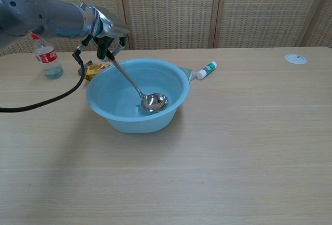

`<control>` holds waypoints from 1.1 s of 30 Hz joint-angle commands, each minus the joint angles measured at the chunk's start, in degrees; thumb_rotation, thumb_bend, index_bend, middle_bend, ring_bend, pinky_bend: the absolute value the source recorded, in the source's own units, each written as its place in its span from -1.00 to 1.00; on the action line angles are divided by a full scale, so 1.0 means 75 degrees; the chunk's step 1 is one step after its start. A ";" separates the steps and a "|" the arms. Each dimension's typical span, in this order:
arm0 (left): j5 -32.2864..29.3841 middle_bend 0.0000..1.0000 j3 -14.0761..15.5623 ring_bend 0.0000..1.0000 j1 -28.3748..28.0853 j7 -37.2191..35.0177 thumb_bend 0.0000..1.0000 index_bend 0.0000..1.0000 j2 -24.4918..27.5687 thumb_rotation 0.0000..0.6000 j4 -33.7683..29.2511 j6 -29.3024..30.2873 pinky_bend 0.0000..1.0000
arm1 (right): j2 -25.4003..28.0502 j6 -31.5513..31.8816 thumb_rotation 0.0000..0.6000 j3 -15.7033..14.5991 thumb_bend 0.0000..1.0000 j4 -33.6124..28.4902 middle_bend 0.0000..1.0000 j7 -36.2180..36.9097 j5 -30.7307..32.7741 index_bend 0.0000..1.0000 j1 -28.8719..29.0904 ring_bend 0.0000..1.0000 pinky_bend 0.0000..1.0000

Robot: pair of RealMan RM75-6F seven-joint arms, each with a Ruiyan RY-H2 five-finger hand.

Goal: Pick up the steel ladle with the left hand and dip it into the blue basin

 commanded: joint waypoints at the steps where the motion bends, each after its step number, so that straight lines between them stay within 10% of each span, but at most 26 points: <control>1: -0.0030 1.00 0.0046 0.98 -0.0068 0.0158 -0.03 1.00 -0.0094 1.00 0.0050 0.0088 1.00 | 0.0010 0.0025 1.00 0.0016 -1.00 0.0010 -1.00 0.0042 0.0001 -1.00 -0.0010 -1.00 -1.00; 33: -0.1041 1.00 0.0027 0.99 -0.0343 0.1870 0.06 1.00 -0.0971 1.00 0.0738 0.0283 1.00 | 0.0050 -0.0060 1.00 0.0051 -1.00 0.0044 -1.00 0.0213 0.0097 -1.00 -0.0012 -1.00 -1.00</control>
